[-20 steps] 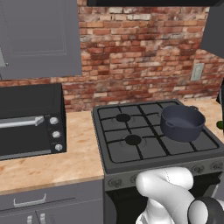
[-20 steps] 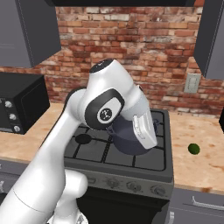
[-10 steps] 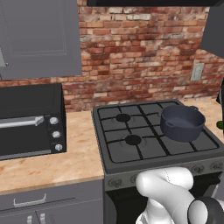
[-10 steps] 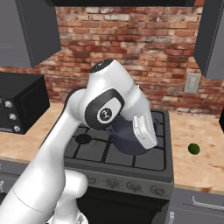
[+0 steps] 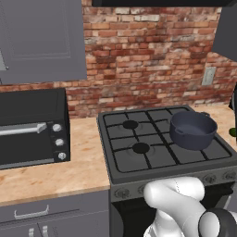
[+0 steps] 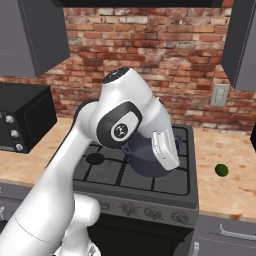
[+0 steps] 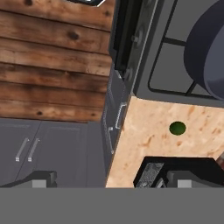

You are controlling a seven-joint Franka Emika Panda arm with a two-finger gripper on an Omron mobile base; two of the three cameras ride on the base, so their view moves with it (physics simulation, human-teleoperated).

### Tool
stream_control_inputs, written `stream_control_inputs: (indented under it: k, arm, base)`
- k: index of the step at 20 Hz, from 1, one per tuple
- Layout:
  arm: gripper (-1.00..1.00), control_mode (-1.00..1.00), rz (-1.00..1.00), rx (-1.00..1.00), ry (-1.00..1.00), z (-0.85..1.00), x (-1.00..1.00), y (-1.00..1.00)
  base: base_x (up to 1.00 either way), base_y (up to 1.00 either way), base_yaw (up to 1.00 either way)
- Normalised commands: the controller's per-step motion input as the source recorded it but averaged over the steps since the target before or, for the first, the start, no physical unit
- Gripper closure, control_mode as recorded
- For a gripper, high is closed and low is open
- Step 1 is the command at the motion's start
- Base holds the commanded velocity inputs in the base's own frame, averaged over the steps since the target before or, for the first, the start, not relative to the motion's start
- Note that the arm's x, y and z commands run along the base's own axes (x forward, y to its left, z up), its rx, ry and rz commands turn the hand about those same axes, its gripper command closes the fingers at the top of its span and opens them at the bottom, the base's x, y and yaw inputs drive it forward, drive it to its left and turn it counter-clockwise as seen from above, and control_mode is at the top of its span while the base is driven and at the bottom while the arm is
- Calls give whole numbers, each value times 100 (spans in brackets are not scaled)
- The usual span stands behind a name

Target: Turn on the burner for the pot on the stove. Wait thirty seconds for the pot to heat up. Then add the lime to the pot.

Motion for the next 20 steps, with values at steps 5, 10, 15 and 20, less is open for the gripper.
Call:
stream_control_inputs:
  k: [5,10,15,20]
  arm:
    - [-100,-100,0,0,0,0,0,0]
    - [-100,-100,3,1,0,0,4,0]
    - [-100,-100,0,6,0,0,5,0]
    - [-100,-100,0,13,0,-1,1,0]
  base:
    - [0,0,0]
    - [0,0,0]
    - [0,0,0]
    - [0,0,0]
